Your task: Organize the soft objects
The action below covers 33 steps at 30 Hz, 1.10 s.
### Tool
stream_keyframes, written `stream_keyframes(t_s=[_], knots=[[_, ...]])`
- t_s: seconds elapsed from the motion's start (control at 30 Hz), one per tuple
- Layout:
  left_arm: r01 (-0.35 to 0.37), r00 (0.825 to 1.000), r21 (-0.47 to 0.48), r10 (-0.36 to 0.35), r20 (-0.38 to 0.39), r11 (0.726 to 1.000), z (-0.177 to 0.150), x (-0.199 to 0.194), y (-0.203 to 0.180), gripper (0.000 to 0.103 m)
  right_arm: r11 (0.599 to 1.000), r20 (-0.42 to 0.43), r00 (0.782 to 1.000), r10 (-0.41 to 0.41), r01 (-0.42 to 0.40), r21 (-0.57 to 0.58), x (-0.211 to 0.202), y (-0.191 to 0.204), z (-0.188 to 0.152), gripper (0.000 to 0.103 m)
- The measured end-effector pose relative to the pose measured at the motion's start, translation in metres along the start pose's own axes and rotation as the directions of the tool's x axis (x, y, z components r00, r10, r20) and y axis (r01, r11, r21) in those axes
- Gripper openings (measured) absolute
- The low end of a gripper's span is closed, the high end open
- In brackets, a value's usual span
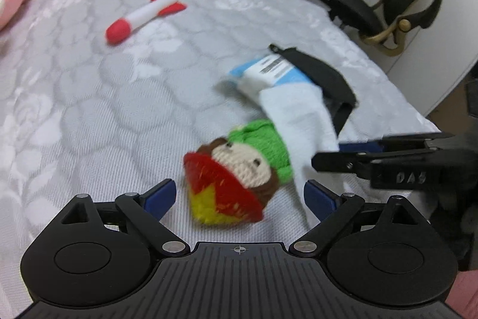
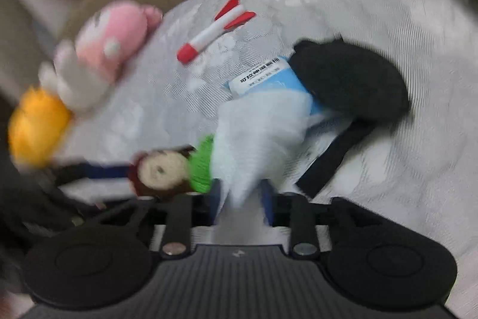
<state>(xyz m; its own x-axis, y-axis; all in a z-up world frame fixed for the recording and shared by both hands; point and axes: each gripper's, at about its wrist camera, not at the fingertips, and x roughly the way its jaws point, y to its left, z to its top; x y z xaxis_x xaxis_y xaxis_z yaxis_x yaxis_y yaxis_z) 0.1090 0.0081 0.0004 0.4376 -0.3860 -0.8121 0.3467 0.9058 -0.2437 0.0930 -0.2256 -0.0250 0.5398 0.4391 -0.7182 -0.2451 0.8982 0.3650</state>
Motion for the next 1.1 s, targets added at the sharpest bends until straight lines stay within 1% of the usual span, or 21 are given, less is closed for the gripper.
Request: stream_keyframes(t_s=[0.03,0.07,0.13,0.2,0.3,0.33,0.37,0.4,0.47,0.53,0.6,0.67,0.73,0.8,0.83,0.87,0.9,0.97,1.03,1.07,1.1], knots=[[0.002,1.000,-0.018,-0.002,-0.007,1.000,-0.002,0.001,0.002,0.096,0.998,0.022,1.000,-0.010,0.011,-0.057,0.002,0.010,0.000,0.041],[0.004,1.000,-0.030,-0.005,-0.014,1.000,-0.004,0.000,0.004,0.096,0.995,0.042,0.999,-0.015,0.019,-0.100,0.004,0.019,0.001,0.045],[-0.003,1.000,-0.034,0.002,-0.025,0.999,-0.009,-0.001,0.006,0.096,0.985,0.058,0.997,-0.055,0.064,-0.159,0.016,0.034,0.006,0.046],[-0.012,1.000,-0.028,0.011,-0.028,1.000,-0.013,-0.002,0.006,0.096,0.983,0.025,0.998,-0.066,0.069,-0.173,0.029,0.038,0.011,0.048],[-0.011,0.999,-0.027,0.010,-0.031,1.000,-0.018,-0.004,0.006,0.097,0.988,-0.006,0.999,-0.037,0.036,-0.153,0.032,0.030,0.011,0.050],[-0.005,0.999,-0.028,0.004,-0.036,1.000,-0.020,-0.003,0.006,0.097,0.990,-0.014,1.000,-0.019,0.017,-0.140,0.029,0.024,0.009,0.047],[-0.002,0.999,-0.027,0.001,-0.040,1.000,-0.020,-0.002,0.006,0.097,0.993,-0.022,1.000,0.000,-0.003,-0.115,0.028,0.017,0.007,0.034],[0.000,0.999,-0.022,-0.001,-0.045,1.000,-0.021,-0.001,0.005,0.097,0.997,-0.026,0.999,0.026,-0.028,-0.066,0.025,0.009,0.005,0.029],[0.001,0.999,-0.010,-0.001,-0.051,1.000,-0.021,0.001,0.003,0.097,0.996,-0.021,0.997,0.075,-0.074,0.059,0.017,-0.010,0.003,0.005],[0.003,0.999,0.001,-0.003,-0.053,1.000,-0.021,0.002,0.001,0.097,0.971,0.008,0.992,0.127,-0.126,0.204,0.006,-0.029,0.007,0.005],[0.012,0.999,0.016,-0.011,-0.053,1.000,-0.023,0.002,-0.001,0.097,0.932,0.042,0.979,0.197,-0.201,0.301,-0.002,-0.042,0.014,0.005],[0.011,0.999,0.038,-0.009,-0.050,0.999,-0.024,0.002,-0.004,0.097,0.907,0.058,0.963,0.265,-0.269,0.325,-0.006,-0.041,0.020,0.005],[-0.004,0.999,0.070,0.007,-0.050,0.998,-0.026,0.005,-0.009,0.097,0.865,0.045,0.927,0.372,-0.364,0.346,-0.002,-0.029,0.021,0.005],[-0.054,0.998,0.129,0.058,-0.027,0.990,-0.027,0.005,-0.017,0.097,0.811,0.004,0.881,0.473,-0.437,0.388,0.008,-0.016,0.016,0.005],[-0.080,0.996,0.159,0.083,-0.014,0.984,-0.027,0.006,-0.021,0.097,0.824,-0.022,0.887,0.461,-0.419,0.382,0.013,-0.012,0.013,0.005],[-0.111,0.994,0.208,0.111,0.013,0.972,-0.028,0.005,-0.027,0.097,0.841,-0.047,0.896,0.441,-0.394,0.371,0.018,-0.007,0.010,0.006],[-0.145,0.989,0.278,0.138,0.046,0.950,-0.030,0.005,-0.036,0.097,0.857,-0.073,0.904,0.421,-0.370,0.359,0.023,-0.003,0.007,0.006],[-0.214,0.976,0.411,0.183,0.115,0.886,-0.035,0.005,-0.053,0.097,0.912,-0.097,0.939,0.329,-0.289,0.292,0.023,0.000,0.004,0.006],[-0.268,0.963,0.576,0.201,0.178,0.772,-0.045,0.010,-0.068,0.097,0.942,-0.098,0.961,0.260,-0.231,0.243,0.019,-0.001,0.004,0.006],[-0.286,0.958,0.636,0.207,0.198,0.716,-0.050,0.012,-0.073,0.097,0.958,-0.090,0.973,0.213,-0.190,0.213,0.016,-0.001,0.005,0.006],[-0.306,0.952,0.696,0.219,0.213,0.650,-0.054,0.017,-0.077,0.097,0.972,-0.080,0.984,0.162,-0.145,0.183,0.014,-0.001,0.006,0.006]])
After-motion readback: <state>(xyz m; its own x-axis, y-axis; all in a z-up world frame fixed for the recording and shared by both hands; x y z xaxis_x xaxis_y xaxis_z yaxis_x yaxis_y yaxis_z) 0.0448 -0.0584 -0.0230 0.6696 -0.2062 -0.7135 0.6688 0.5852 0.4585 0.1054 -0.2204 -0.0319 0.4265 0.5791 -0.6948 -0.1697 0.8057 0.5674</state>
